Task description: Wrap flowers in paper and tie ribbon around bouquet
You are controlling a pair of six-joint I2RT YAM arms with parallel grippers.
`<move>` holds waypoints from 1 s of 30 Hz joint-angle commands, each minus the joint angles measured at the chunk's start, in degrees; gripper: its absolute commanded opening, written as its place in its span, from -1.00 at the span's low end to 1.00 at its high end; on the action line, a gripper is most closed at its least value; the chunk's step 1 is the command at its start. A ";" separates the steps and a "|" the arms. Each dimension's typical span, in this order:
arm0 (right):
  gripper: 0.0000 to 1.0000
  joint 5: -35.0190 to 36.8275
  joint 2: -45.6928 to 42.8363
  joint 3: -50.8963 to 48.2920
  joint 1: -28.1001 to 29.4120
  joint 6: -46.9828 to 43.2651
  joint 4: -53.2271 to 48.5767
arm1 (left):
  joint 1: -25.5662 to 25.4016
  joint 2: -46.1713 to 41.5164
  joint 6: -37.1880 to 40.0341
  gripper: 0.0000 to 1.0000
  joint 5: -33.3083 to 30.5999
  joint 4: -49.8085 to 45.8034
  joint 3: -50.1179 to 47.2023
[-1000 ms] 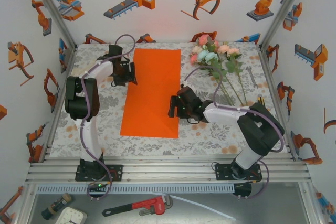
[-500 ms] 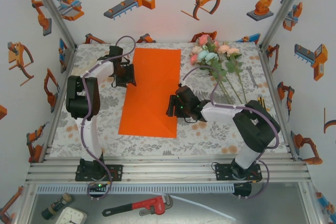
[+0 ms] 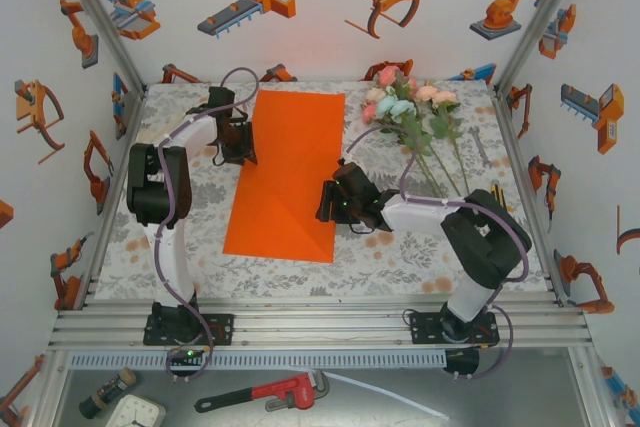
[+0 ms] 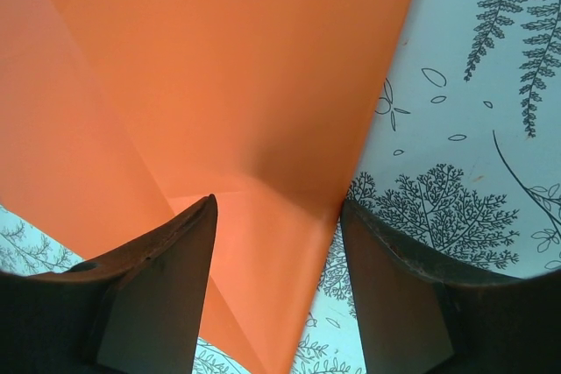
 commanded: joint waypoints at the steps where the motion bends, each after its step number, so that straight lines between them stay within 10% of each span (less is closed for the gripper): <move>1: 0.12 -0.28 1.98 0.26 0.20 0.50 -2.38 | -0.23 -1.74 0.05 -0.23 -0.41 -1.92 0.90; 10: 0.14 -0.45 2.15 0.37 0.19 -0.03 -2.62 | -0.31 -2.57 -0.93 -0.65 0.98 -3.74 2.11; 19: 0.60 8.70 -14.52 -1.85 0.86 -13.48 -6.45 | -0.20 -5.66 -16.70 -1.00 -1.59 -6.28 2.39; 30: 0.86 7.76 -15.97 -2.84 19.35 -44.87 4.97 | -0.46 -5.86 -28.64 -1.00 1.25 -12.68 7.01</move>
